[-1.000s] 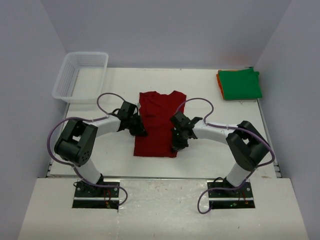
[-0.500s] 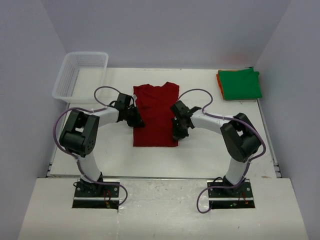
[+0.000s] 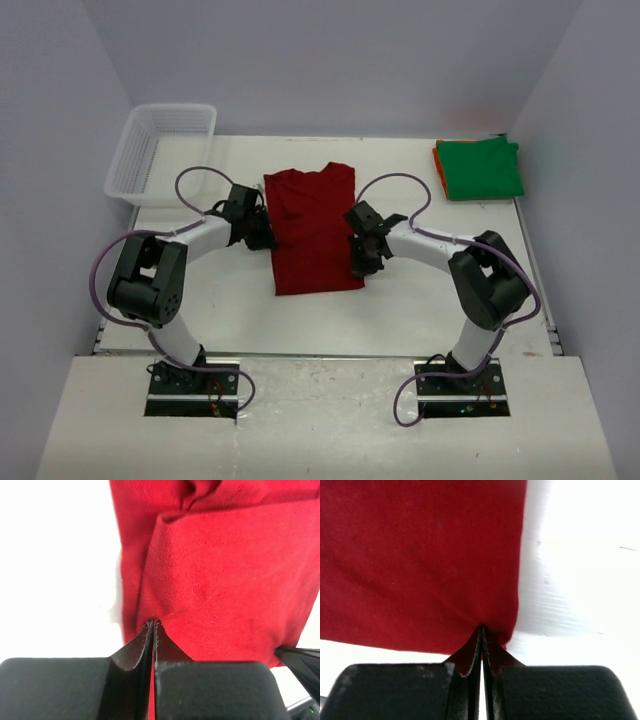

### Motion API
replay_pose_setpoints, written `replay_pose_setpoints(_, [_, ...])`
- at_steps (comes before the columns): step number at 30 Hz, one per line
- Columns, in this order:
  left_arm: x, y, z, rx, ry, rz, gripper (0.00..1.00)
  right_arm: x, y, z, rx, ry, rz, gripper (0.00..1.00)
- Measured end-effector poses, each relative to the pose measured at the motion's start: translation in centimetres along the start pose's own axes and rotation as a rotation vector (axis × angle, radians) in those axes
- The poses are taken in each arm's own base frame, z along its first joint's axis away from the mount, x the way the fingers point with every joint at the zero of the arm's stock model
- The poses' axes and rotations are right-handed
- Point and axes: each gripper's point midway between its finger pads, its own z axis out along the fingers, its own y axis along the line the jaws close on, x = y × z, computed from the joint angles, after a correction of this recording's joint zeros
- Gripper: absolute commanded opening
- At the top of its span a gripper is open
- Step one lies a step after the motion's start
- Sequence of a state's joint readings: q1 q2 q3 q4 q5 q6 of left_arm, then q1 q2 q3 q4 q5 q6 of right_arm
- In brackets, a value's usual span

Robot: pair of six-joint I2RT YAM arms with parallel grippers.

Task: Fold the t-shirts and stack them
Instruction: Grab one side of the 2/3 rectangular tshirt with both arms

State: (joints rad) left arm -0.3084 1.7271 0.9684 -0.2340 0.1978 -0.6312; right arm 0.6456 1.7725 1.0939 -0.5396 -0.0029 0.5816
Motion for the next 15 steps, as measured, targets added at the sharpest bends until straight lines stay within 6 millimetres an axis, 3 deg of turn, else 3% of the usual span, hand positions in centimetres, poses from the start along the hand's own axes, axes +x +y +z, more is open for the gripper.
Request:
replay_pose_setpoints(6, [-0.8,-0.8,-1.6,-0.009,-0.046,0.040,0.00,-0.4,-0.4,-3.0,0.016,-0.048,-0.034,0.00])
replay_pose_setpoints(11, [0.2,-2.2,-1.9,0.011,-0.034,0.081,0.00,-0.8,0.6,-5.8,-0.034,-0.108,-0.046,0.00])
replay_pose_setpoints(15, [1.8,-3.3,-2.5,0.038,-0.019,0.114,0.00,-0.7,0.6,-5.7,-0.036,-0.110,-0.047,0.00])
